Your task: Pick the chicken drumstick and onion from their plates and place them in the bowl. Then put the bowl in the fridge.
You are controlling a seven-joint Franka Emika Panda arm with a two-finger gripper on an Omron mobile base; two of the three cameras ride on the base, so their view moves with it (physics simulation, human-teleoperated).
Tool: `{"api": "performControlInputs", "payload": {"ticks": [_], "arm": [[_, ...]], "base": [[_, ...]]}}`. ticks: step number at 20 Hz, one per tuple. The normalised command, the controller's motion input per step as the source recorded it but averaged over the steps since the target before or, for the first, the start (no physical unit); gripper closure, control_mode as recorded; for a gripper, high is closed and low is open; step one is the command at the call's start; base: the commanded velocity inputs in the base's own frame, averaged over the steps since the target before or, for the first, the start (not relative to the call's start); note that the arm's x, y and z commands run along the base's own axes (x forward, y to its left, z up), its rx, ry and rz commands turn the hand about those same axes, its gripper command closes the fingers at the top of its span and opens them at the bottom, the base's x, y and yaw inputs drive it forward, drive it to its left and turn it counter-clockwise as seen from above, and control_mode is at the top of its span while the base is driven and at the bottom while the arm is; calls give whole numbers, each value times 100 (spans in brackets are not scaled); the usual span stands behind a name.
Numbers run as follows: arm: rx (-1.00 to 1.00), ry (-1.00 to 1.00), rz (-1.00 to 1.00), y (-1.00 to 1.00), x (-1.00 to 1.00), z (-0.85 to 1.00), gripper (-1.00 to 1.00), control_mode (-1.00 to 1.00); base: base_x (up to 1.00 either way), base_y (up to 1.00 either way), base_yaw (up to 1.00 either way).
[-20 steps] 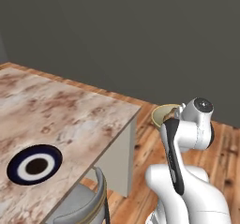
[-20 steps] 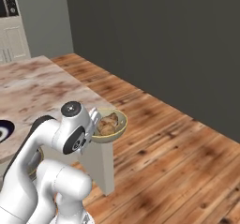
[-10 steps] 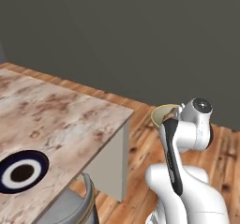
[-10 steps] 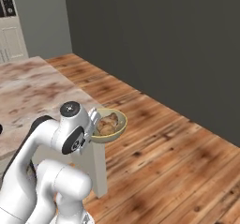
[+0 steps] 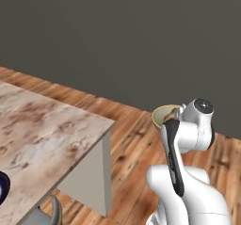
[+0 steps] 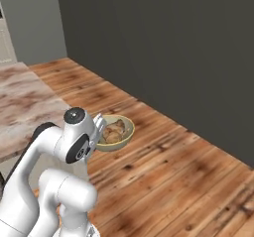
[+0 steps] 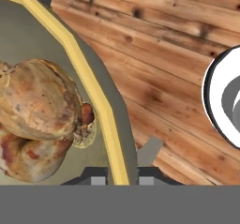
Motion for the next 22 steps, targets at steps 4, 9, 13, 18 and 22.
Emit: {"api": "performControlInputs", "payload": {"ticks": [4,9,13,18,22], "arm": [[0,0,0,0,0,0,100,100],[0,0,0,0,0,0,100,100],[0,0,0,0,0,0,100,100],[0,0,0,0,0,0,100,100],[0,0,0,0,0,0,100,100]], "base": [[85,-37,2],[85,-38,4],[84,-27,19],[82,-15,32],[82,-10,36]]}}
